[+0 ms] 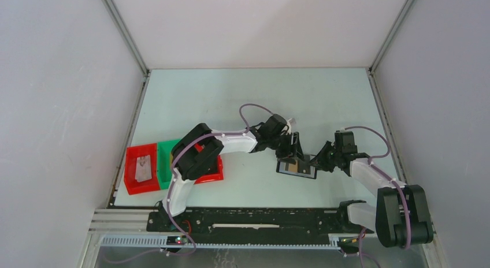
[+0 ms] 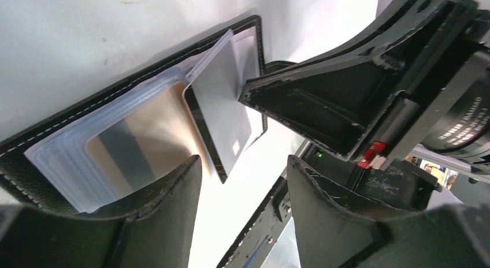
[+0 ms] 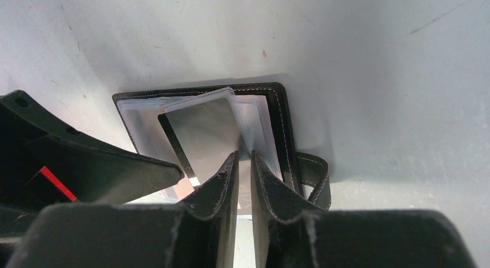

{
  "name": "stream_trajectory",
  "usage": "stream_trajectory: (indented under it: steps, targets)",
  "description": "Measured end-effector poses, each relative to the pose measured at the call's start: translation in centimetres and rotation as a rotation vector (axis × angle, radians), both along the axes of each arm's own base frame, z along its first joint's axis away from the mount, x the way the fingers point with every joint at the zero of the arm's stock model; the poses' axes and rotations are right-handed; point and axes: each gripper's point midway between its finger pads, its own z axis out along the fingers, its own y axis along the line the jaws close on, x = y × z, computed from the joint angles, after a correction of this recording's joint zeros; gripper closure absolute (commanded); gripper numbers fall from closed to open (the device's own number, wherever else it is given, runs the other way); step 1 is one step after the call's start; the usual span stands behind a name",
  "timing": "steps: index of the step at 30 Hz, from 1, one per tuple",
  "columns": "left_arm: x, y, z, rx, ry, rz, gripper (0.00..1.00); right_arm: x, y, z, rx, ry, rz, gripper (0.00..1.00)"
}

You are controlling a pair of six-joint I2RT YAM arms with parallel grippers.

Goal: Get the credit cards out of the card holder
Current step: Remove the credit card from the card holder.

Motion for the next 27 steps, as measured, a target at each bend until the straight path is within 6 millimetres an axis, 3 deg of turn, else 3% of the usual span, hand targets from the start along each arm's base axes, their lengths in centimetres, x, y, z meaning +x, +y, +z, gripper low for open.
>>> stream_trajectory:
  steps: [5,11,19,27]
  targets:
    - [-0.2,0.5,-0.9,0.011,0.011,0.012,0.39,0.0,0.0,0.0,0.0,0.0,0.001,0.8]
    - [0.0,0.5,-1.1,0.001,0.003,0.025,0.52,0.0,0.0,0.0,0.0,0.001,0.001,0.8]
    - [0.3,0.2,-1.6,-0.012,0.005,0.036,0.54,0.0,0.0,0.0,0.0,0.001,0.001,0.8]
    - [0.4,0.2,-2.4,-0.008,0.022,0.046,0.76,0.0,0.0,0.0,0.0,0.001,0.001,0.8]
